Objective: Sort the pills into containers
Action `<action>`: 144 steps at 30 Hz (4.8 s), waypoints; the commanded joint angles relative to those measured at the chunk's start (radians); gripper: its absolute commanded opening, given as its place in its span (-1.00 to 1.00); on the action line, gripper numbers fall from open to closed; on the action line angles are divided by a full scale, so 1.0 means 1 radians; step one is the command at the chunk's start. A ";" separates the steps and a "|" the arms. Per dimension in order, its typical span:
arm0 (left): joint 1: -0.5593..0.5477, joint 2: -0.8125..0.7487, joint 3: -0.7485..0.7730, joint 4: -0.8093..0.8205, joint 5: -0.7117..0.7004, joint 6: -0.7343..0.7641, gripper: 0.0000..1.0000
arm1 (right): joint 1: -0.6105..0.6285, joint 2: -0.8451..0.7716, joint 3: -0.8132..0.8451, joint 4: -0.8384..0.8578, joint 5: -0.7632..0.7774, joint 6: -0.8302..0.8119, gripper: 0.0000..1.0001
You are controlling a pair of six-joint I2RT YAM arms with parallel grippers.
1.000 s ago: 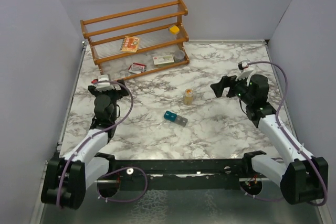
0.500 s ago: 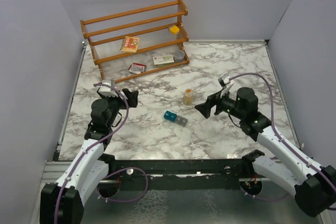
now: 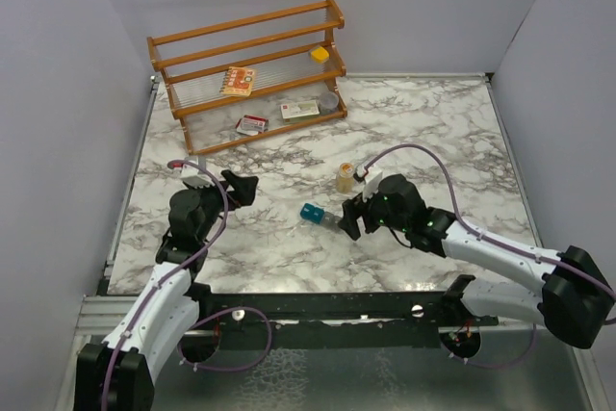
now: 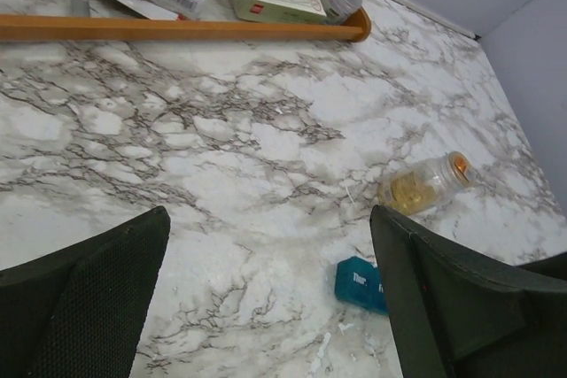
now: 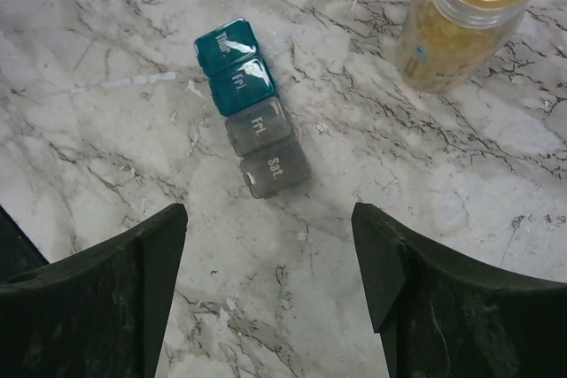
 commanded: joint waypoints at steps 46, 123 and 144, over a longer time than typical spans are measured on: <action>-0.004 0.020 -0.136 0.124 0.189 -0.091 0.98 | 0.130 0.388 0.129 0.103 0.198 -0.018 0.40; -0.004 0.016 -0.088 0.163 0.286 -0.162 0.98 | 0.155 0.315 0.229 -0.093 0.160 -0.041 -0.99; -0.100 0.185 0.098 0.194 0.499 -0.293 0.98 | 0.156 0.016 0.225 -0.154 0.008 -0.094 -0.99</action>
